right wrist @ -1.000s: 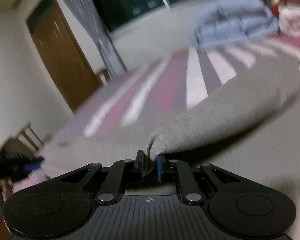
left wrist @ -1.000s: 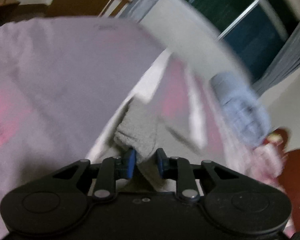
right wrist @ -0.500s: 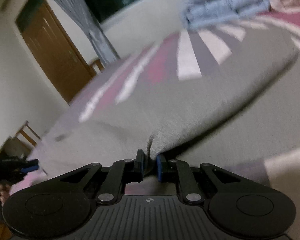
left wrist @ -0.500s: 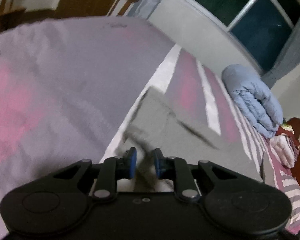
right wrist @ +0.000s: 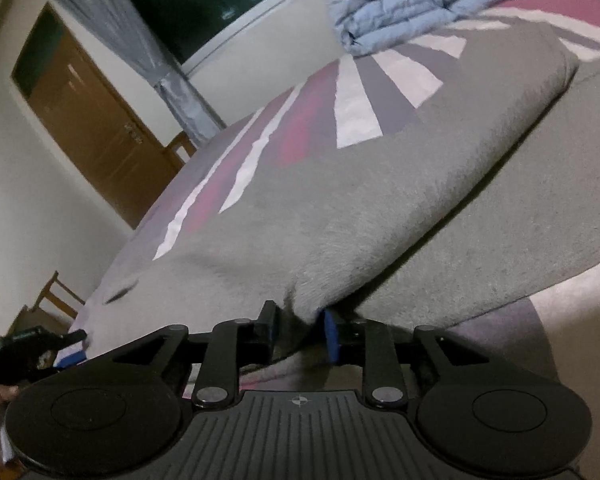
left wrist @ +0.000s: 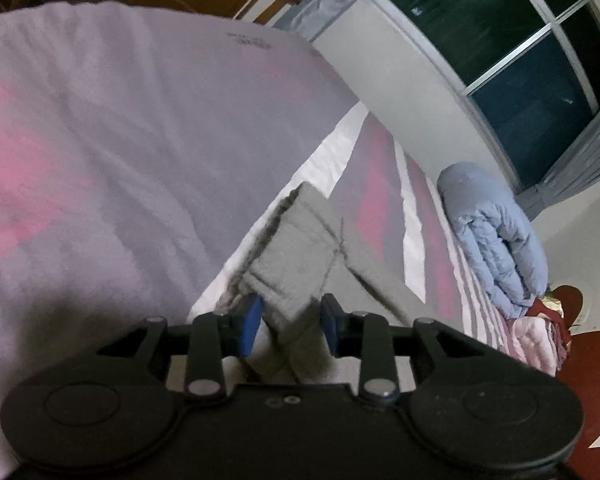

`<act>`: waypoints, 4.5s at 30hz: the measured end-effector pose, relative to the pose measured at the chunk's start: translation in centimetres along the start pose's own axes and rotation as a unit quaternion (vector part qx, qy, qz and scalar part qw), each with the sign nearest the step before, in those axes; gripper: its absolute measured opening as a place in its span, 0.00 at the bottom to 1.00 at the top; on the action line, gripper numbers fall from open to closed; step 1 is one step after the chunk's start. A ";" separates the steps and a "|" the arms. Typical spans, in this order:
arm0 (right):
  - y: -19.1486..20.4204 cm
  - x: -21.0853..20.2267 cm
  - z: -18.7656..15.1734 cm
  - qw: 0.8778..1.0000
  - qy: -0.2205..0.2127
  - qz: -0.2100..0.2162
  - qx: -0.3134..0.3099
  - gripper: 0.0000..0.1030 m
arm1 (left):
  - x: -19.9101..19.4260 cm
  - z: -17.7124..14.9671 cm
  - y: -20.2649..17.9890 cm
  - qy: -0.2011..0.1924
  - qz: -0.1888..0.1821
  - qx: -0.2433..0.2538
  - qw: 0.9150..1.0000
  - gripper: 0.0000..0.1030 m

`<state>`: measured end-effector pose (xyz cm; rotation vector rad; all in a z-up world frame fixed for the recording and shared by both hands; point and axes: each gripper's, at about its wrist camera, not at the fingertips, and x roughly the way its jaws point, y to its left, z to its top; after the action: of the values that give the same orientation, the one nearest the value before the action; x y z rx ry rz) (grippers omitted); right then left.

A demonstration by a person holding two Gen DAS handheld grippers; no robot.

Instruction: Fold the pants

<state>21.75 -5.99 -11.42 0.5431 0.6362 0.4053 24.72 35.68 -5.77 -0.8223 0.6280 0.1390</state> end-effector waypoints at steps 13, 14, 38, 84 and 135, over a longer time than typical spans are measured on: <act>1.1 -1.3 1.5 0.999 -0.021 0.029 -0.020 0.14 | -2.1 -0.3 -1.6 -0.030 0.005 0.040 0.999 0.03; 0.7 -0.7 1.0 1.000 -0.004 0.014 -0.024 0.14 | -1.6 -0.7 -1.2 -0.019 0.021 0.043 0.999 0.03; -1.3 -2.1 7.0 0.990 -0.066 -0.089 -0.090 0.60 | 0.8 -8.8 -11.1 -0.049 0.161 0.211 0.963 0.30; -6.5 3.7 13.7 0.963 0.004 -0.188 -0.192 0.10 | 1.2 -13.1 -9.6 -0.105 0.146 0.235 0.955 0.48; -28.9 -22.4 14.8 0.968 -0.173 -0.155 0.091 0.05 | 2.3 -14.1 -10.6 -0.106 0.172 0.268 0.942 0.54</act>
<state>20.37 -45.33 -8.49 0.6592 0.4120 -0.0473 23.74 18.00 -7.55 -0.1607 0.5629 0.3519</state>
